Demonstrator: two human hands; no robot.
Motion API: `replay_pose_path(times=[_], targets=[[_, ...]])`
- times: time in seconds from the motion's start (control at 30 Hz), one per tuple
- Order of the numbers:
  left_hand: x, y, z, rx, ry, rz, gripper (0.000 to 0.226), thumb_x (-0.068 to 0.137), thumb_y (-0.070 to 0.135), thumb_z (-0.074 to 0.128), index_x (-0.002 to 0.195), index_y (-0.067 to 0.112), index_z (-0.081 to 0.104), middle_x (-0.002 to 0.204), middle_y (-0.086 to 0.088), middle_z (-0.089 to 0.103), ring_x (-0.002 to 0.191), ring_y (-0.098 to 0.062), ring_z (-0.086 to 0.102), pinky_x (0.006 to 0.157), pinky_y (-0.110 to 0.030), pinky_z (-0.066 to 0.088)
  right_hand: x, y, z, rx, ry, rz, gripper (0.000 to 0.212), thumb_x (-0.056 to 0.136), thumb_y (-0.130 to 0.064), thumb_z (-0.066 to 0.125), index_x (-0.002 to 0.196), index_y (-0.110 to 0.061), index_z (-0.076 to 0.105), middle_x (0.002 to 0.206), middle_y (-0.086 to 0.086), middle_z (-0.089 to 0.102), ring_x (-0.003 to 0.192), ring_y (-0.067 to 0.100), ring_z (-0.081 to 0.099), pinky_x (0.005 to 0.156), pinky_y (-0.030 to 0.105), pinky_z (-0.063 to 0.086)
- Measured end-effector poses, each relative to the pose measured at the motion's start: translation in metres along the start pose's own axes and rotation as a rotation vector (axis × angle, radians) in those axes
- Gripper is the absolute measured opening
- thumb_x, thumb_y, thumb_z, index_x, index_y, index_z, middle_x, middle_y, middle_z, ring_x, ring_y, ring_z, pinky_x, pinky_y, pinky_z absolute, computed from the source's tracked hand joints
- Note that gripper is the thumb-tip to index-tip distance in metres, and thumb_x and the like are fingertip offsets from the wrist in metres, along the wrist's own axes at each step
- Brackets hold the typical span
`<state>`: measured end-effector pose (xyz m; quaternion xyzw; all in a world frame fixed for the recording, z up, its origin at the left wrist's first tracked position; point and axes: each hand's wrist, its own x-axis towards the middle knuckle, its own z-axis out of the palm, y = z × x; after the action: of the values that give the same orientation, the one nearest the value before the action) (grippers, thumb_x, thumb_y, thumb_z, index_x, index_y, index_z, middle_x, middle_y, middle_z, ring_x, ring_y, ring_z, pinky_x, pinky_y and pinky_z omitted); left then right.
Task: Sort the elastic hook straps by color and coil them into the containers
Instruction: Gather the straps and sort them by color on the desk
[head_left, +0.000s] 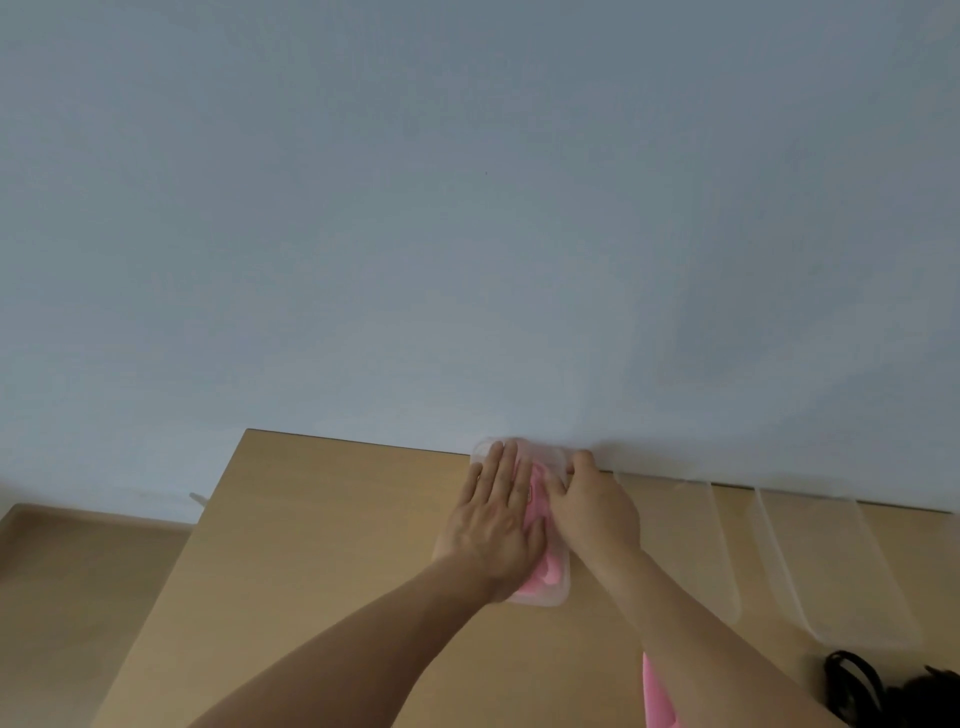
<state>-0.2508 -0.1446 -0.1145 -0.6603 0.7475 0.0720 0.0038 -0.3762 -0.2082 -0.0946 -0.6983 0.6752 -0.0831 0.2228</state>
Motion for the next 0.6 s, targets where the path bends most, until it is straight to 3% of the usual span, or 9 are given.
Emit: replay_pose_path(times=[0.13, 0.3, 0.47, 0.6], targets=[[0.001, 0.001, -0.003, -0.017, 0.0, -0.035, 0.067, 0.101, 0.045, 0.004, 0.154, 0.008, -0.011, 0.161, -0.009, -0.024, 0.145, -0.023, -0.032, 0.116, -0.038, -0.026, 0.011, 0.003, -0.009, 0.035, 0.027, -0.024, 0.035, 0.103, -0.037, 0.038, 0.096, -0.013, 0.062, 0.097, 0.014, 0.07, 0.092, 0.034, 0.064, 0.065, 0.033, 0.033], [0.0, -0.001, -0.001, -0.037, -0.003, -0.036, 0.074, 0.094, 0.051, -0.001, 0.154, 0.009, -0.008, 0.16, -0.01, -0.023, 0.146, -0.025, -0.03, 0.115, -0.038, -0.026, 0.03, -0.005, -0.014, 0.119, -0.021, 0.04, 0.031, 0.099, -0.023, 0.043, 0.081, -0.007, 0.062, 0.095, 0.019, 0.068, 0.091, 0.037, 0.062, 0.066, 0.032, 0.031], [0.004, -0.004, 0.003, -0.042, 0.003, -0.024, 0.077, 0.094, 0.055, 0.007, 0.155, 0.009, -0.004, 0.159, -0.01, -0.023, 0.147, -0.025, -0.029, 0.114, -0.038, -0.026, 0.033, -0.007, -0.012, 0.211, -0.082, 0.159, 0.036, 0.098, -0.031, 0.047, 0.094, -0.004, 0.071, 0.099, 0.018, 0.071, 0.095, 0.035, 0.065, 0.076, 0.034, 0.047], [0.002, -0.003, 0.002, -0.04, 0.004, -0.027, 0.077, 0.094, 0.056, 0.006, 0.154, 0.01, -0.007, 0.156, -0.008, -0.028, 0.145, -0.023, -0.033, 0.111, -0.036, -0.03, 0.022, -0.011, -0.018, 0.251, -0.123, 0.171, 0.036, 0.098, -0.028, 0.048, 0.09, -0.003, 0.073, 0.092, 0.02, 0.073, 0.09, 0.036, 0.069, 0.079, 0.035, 0.054]])
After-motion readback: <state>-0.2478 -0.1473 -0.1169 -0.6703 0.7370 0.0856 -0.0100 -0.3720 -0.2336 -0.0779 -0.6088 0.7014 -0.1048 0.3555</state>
